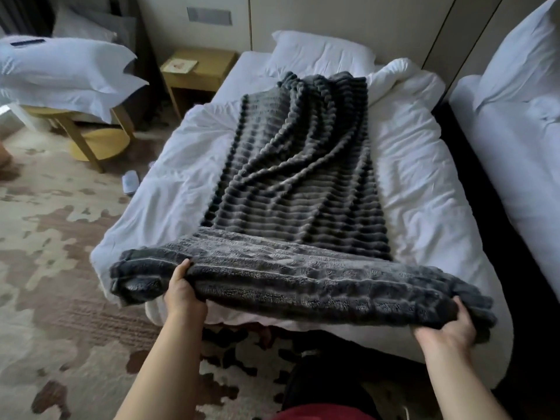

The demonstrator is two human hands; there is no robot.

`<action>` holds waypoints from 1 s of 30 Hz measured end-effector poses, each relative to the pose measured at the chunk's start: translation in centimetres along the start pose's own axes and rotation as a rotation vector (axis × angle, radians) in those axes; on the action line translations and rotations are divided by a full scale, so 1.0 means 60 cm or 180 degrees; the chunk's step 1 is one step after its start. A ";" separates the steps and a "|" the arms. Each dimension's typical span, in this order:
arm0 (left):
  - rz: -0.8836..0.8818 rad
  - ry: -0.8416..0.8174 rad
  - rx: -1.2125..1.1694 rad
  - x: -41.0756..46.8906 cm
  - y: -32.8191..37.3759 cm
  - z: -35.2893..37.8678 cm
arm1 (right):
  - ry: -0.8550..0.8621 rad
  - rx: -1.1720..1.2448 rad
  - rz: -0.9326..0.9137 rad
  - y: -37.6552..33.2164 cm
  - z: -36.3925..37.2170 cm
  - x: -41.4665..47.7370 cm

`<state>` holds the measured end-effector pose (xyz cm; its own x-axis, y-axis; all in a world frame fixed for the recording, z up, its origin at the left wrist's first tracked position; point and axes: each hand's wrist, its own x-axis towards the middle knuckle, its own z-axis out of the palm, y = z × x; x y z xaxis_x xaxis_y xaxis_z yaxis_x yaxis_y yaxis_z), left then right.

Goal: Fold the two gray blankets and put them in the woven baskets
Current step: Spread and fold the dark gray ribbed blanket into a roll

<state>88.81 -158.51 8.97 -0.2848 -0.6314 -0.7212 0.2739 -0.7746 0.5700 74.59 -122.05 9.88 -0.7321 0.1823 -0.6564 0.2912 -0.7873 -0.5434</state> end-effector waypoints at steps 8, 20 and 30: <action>0.0214 -0.0064 0.0334 0.095 0.040 0.238 | 0.0155 -0.0165 0.0093 -0.024 0.236 0.138; -0.0374 0.0562 0.1562 0.379 -0.082 0.372 | 0.0695 -0.2162 0.1582 0.121 0.347 0.468; -0.1002 0.0959 0.0732 0.413 -0.121 0.300 | 0.1237 -0.1820 0.2008 0.181 0.214 0.444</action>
<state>63.21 -169.18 -5.97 -0.0337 -0.3535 -0.9348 -0.0023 -0.9353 0.3538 50.31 -133.29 -6.77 -0.1085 0.0855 -0.9904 0.8988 -0.4172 -0.1345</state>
